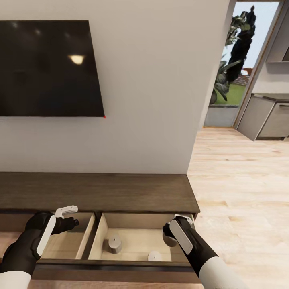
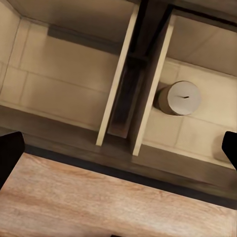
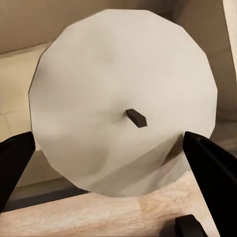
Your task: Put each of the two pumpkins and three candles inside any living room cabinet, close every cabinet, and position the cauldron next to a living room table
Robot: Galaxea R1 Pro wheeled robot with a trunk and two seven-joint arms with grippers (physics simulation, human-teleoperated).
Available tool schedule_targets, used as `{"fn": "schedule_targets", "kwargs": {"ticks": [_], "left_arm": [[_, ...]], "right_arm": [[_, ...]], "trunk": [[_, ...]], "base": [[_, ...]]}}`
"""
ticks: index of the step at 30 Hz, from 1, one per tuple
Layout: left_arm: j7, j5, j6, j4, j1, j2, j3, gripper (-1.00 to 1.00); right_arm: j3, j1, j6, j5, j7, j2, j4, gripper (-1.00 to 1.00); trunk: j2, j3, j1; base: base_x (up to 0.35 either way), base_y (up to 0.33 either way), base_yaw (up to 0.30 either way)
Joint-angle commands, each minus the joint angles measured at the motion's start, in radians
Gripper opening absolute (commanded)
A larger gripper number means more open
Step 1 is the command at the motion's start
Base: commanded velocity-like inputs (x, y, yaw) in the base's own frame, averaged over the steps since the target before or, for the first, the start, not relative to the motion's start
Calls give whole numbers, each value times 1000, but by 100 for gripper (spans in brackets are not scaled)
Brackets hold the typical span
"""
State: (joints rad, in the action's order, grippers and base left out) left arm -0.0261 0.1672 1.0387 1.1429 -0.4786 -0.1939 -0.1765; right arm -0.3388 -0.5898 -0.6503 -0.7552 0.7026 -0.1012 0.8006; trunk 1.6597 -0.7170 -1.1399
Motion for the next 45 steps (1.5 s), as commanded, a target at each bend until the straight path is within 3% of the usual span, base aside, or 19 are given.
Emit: {"fn": "schedule_targets", "kwargs": {"ticks": [1,13,45], "left_arm": [[0,0,0,0,0,0,0,100],[0,1,0,0,0,1,0,100],[1,2,1,34,0,-1,-1,100]], "right_arm": [[0,0,3,0,0,0,0,-100],[-4,-7,52,0,-6,0,-37,-100],[-8,-13,58,2,-37,0,-46,-100]], "trunk": [[7,-3,-4],[91,-41,-50],[315,-141,-173]], "base": [[0,0,0],[0,0,0],[0,0,0]]}}
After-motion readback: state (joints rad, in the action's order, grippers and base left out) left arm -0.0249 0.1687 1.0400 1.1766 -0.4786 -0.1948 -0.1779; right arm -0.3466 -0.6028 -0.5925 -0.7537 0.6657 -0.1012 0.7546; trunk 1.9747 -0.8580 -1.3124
